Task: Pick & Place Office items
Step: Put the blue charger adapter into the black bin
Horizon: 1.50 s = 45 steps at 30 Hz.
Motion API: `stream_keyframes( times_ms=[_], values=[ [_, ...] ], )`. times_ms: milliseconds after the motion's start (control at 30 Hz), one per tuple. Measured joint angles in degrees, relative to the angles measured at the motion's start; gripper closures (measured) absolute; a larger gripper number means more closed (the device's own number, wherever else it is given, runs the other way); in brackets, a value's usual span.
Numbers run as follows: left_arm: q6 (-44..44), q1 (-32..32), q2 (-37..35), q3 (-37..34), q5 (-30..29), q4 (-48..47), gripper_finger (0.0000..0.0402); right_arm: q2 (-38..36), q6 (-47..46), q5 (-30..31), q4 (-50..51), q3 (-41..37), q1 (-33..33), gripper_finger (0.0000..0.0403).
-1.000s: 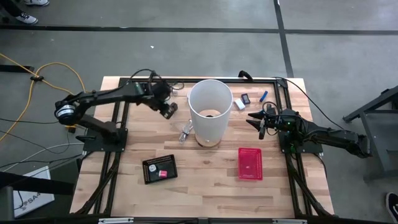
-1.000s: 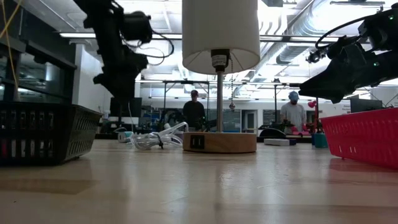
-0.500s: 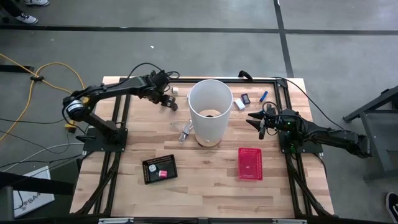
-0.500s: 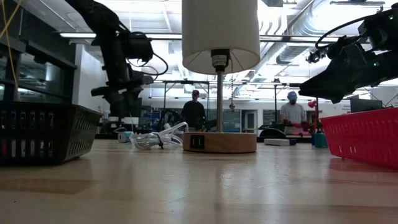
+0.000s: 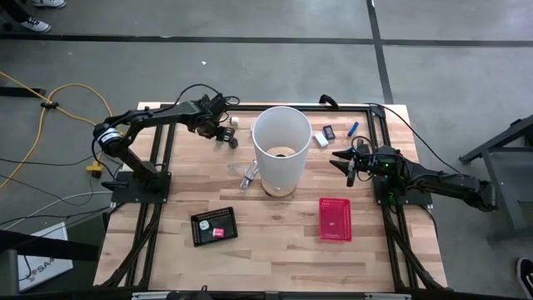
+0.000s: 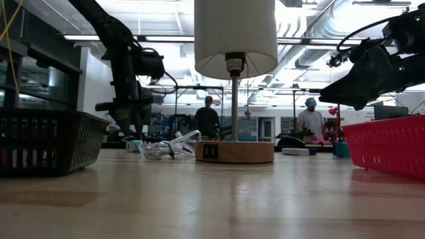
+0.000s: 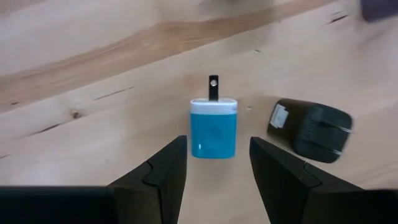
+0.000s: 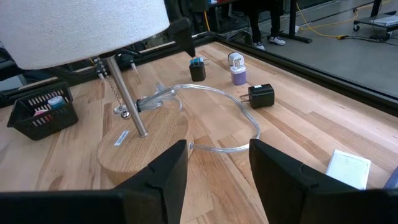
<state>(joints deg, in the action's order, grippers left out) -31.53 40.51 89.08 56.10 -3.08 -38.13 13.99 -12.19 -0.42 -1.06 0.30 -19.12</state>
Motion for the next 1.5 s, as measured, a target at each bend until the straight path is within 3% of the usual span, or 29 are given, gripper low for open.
stream_keyframes(
  times_ms=[1133,1500],
  values=[
    [0.24,-0.02,6.33,-0.04,1.09,2.89,0.0234,0.01,0.00,-0.01,0.00,0.00,0.00,0.0243],
    [0.24,-0.02,6.31,-0.04,1.05,2.87,0.0274,0.01,0.00,-0.01,0.00,0.00,-0.01,0.0243]
  ],
)
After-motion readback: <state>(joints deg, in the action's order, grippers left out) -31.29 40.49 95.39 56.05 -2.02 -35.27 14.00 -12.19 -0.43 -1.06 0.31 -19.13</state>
